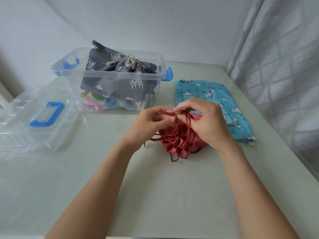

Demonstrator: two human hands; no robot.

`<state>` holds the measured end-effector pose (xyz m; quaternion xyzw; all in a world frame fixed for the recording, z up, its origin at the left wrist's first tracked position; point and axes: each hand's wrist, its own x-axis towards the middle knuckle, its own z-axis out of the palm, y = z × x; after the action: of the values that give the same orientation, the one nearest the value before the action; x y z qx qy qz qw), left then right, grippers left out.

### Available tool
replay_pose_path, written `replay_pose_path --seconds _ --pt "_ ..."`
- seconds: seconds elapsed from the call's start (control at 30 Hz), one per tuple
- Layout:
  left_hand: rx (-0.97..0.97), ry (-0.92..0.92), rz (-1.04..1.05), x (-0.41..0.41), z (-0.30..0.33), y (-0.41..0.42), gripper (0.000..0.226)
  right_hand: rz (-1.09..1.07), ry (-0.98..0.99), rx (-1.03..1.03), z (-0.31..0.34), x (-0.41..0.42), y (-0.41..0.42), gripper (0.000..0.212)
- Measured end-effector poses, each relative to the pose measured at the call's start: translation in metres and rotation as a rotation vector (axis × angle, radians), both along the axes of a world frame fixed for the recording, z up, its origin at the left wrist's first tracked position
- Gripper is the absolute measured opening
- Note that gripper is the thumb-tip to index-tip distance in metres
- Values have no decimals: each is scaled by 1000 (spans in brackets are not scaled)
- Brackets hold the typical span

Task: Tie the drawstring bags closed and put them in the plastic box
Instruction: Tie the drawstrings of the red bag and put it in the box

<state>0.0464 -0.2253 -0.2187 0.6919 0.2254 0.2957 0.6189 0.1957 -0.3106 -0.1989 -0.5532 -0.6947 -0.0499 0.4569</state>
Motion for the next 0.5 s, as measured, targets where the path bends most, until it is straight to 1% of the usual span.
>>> replay_pose_path --seconds 0.13,0.2,0.27,0.33,0.43,0.5 --pt "-97 -68 73 -5 7 5 19 25 40 -9 -1 3 0 14" --pt "-185 -132 61 -7 10 7 23 27 55 -5 -1 4 0 15" --pt "-242 -152 22 -8 11 7 24 31 64 5 -1 4 0 15" --pt "-229 -128 -16 -9 10 7 23 37 68 6 0 3 0 14" --pt "-134 -25 -67 -9 5 7 35 48 83 -1 -1 4 0 13" --pt "-69 31 -63 -8 4 6 36 45 76 0 -1 4 0 14"
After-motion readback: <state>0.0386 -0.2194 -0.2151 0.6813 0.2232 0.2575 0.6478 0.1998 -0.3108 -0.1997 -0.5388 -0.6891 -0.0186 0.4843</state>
